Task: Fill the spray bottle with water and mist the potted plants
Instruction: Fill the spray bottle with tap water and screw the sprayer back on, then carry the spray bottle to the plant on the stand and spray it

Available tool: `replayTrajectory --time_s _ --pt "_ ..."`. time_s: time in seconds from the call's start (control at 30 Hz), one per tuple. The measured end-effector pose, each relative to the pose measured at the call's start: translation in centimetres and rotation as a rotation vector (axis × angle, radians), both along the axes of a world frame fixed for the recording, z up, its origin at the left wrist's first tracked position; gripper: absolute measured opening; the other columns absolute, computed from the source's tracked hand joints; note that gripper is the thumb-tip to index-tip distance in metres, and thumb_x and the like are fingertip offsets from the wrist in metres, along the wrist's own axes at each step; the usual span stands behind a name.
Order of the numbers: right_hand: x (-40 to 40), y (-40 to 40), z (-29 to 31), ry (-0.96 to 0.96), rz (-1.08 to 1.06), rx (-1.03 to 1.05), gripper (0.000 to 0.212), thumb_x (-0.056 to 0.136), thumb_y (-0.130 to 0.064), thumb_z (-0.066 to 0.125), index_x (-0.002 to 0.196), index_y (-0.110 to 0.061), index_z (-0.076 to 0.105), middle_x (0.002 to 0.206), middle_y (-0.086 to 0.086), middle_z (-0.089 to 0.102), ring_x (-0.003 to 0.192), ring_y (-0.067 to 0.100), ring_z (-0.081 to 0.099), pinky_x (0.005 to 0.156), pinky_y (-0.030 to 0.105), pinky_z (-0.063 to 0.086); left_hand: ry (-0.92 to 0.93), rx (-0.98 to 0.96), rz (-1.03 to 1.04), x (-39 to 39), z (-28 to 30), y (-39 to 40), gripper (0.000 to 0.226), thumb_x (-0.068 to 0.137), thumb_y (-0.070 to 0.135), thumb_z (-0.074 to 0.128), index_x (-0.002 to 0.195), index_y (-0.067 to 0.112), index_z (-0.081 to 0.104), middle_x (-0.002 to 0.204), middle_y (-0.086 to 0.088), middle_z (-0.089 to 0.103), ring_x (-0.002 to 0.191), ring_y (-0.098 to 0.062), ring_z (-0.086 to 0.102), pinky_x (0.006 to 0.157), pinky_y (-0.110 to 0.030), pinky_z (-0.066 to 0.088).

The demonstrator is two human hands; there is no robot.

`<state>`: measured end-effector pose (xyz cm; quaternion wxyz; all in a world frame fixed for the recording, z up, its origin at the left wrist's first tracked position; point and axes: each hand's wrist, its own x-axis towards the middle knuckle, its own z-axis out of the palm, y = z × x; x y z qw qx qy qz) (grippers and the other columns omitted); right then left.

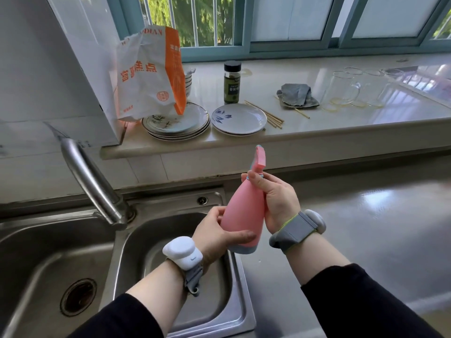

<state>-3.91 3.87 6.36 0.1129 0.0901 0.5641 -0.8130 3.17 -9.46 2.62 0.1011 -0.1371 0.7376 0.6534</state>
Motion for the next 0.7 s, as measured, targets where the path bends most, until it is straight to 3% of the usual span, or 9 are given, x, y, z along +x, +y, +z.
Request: replayTrajectory --time_s 0.13,0.23,0.37,0.5,0.6,0.7 --pt "0.8 -1.8 -0.5 -0.019 -0.092 0.079 0.022 0.069 -0.032 0.081 0.082 -0.015 0.077 0.102 0.015 0.073 0.094 0.03 0.064 0.093 0.052 0.051 0.035 -0.241 0.007 0.3 0.3 -0.6 0.084 0.043 0.05 0.088 0.112 0.028 0.046 0.106 0.006 0.059 0.091 -0.011 0.062 0.074 -0.029 0.055" --pt "1.2 -2.9 -1.0 -0.026 -0.197 0.144 0.021 0.074 -0.035 0.079 0.086 -0.018 0.077 0.097 0.005 0.074 0.097 0.027 0.065 0.093 0.051 0.052 0.065 -0.316 0.006 0.5 0.0 -1.3 0.082 0.045 0.051 0.085 0.112 0.029 0.044 0.11 0.004 0.055 0.098 -0.017 0.059 0.083 -0.039 0.055" --pt "1.8 -4.3 -1.3 -0.064 -0.312 0.147 0.023 0.074 -0.031 0.08 0.09 -0.016 0.076 0.095 0.004 0.074 0.099 0.026 0.065 0.095 0.049 0.051 0.136 -0.486 -0.007 0.5 -0.6 -2.1 0.077 0.05 0.05 0.082 0.112 0.027 0.043 0.111 0.004 0.047 0.105 -0.021 0.05 0.086 -0.042 0.051" --pt "2.7 -4.4 -1.5 -0.081 -0.321 0.166 0.035 0.065 -0.037 0.084 0.092 -0.016 0.076 0.097 0.001 0.073 0.101 0.025 0.063 0.096 0.048 0.05 0.192 -0.491 -0.046 0.7 -1.4 -3.0 0.075 0.049 0.052 0.08 0.108 0.027 0.043 0.105 0.006 0.044 0.102 -0.02 0.047 0.086 -0.041 0.05" --pt "3.8 -3.5 -1.7 -0.045 -0.331 0.139 0.055 0.044 -0.05 0.087 0.087 -0.018 0.075 0.096 0.001 0.07 0.106 0.026 0.06 0.099 0.049 0.047 0.213 -0.395 -0.131 0.7 -2.0 -3.3 0.076 0.048 0.051 0.082 0.109 0.029 0.043 0.105 0.009 0.043 0.104 -0.017 0.046 0.09 -0.037 0.048" --pt "4.8 -1.6 -2.4 -0.028 -0.382 0.158 0.085 0.034 -0.058 0.088 0.106 -0.018 0.067 0.1 0.0 0.064 0.106 0.024 0.056 0.099 0.045 0.046 0.232 -0.309 -0.253 0.9 -2.7 -2.6 0.077 0.047 0.048 0.083 0.111 0.03 0.046 0.108 0.01 0.044 0.107 -0.015 0.047 0.092 -0.033 0.047"
